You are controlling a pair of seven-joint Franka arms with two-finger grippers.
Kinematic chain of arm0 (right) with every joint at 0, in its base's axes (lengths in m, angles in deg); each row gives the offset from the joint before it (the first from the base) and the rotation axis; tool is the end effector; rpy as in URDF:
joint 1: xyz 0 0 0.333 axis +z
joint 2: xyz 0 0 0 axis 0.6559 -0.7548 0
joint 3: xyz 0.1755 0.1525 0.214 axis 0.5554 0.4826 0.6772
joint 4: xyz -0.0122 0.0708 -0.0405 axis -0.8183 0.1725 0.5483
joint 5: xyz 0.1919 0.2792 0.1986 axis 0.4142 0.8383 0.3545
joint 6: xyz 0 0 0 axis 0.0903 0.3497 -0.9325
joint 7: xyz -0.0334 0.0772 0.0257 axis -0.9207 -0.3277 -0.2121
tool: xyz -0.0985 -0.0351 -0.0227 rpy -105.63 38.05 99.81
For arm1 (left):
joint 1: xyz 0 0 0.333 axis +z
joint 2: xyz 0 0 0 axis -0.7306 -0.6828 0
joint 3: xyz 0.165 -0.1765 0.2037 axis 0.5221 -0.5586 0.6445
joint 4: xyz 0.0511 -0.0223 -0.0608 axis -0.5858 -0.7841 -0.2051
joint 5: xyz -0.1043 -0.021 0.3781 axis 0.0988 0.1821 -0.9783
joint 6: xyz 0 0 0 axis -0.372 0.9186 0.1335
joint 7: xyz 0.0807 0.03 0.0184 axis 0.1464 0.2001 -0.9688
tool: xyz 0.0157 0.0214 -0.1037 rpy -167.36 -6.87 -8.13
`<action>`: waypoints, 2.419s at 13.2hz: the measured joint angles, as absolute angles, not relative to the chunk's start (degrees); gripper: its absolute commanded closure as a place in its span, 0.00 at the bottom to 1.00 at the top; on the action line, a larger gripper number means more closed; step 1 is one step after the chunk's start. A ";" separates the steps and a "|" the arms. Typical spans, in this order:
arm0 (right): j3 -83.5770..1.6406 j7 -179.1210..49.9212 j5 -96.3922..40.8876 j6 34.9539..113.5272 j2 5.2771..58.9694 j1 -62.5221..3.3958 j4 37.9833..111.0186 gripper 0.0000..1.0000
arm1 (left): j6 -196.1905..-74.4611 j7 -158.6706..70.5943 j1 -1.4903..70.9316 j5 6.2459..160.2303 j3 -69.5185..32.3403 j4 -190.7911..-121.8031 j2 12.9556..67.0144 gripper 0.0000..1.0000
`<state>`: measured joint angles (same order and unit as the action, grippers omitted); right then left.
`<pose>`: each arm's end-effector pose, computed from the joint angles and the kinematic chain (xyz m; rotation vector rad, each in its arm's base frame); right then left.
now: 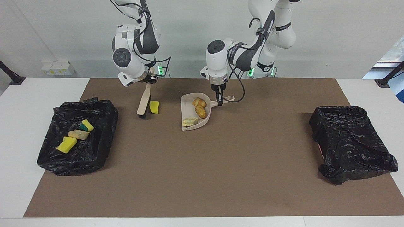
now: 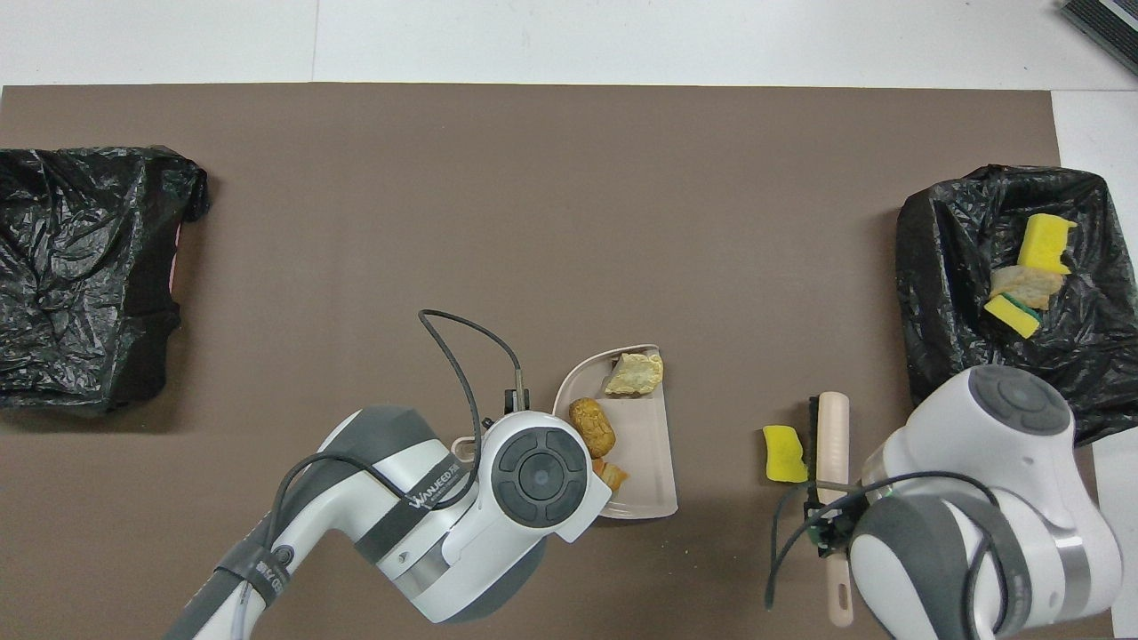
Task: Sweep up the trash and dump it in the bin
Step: 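Sweep the yellow sponge into the dustpan with the right gripper's brush, then carry the loaded dustpan with the left gripper to the nearer trash bag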
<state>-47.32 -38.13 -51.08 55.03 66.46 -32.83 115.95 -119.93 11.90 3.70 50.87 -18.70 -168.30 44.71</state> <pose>0.3561 0.0683 0.3654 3.0236 -0.3253 -0.7730 0.3836 -0.3946 0.3672 -2.1319 2.1670 0.0834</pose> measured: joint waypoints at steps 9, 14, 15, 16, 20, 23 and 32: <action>-46.25 -36.59 -50.53 71.43 67.75 -19.07 124.77 1.00 | -120.00 9.06 3.69 50.87 -18.72 -169.27 44.72 1.00; -46.12 -36.81 -42.37 72.62 58.66 -11.14 116.03 1.00 | -120.06 8.75 3.72 50.87 -18.66 -169.40 44.72 1.00; -46.08 -36.87 -39.40 73.03 58.03 -9.89 115.04 1.00 | -120.16 8.73 3.83 50.88 -18.58 -169.46 44.72 1.00; -46.05 -36.88 -36.80 73.29 57.61 -9.02 114.14 1.00 | -120.28 8.74 4.02 50.88 -18.49 -169.56 44.72 1.00; -46.14 -36.96 -34.50 73.32 56.14 -7.63 111.75 1.00 | -121.34 9.16 5.80 50.88 -18.30 -169.78 44.71 1.00; -46.81 -37.25 -36.98 70.71 55.99 -8.66 110.96 1.00 | -121.98 11.51 7.45 50.89 -18.28 -169.69 44.62 1.00; -47.07 -38.12 -44.18 59.42 57.19 -13.15 104.11 1.00 | -122.37 20.85 14.84 50.69 -17.47 -167.78 44.59 1.00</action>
<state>-47.07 -38.12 -44.18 59.42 57.19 -13.15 104.11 -122.37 20.85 14.84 50.69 -17.47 -167.78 44.59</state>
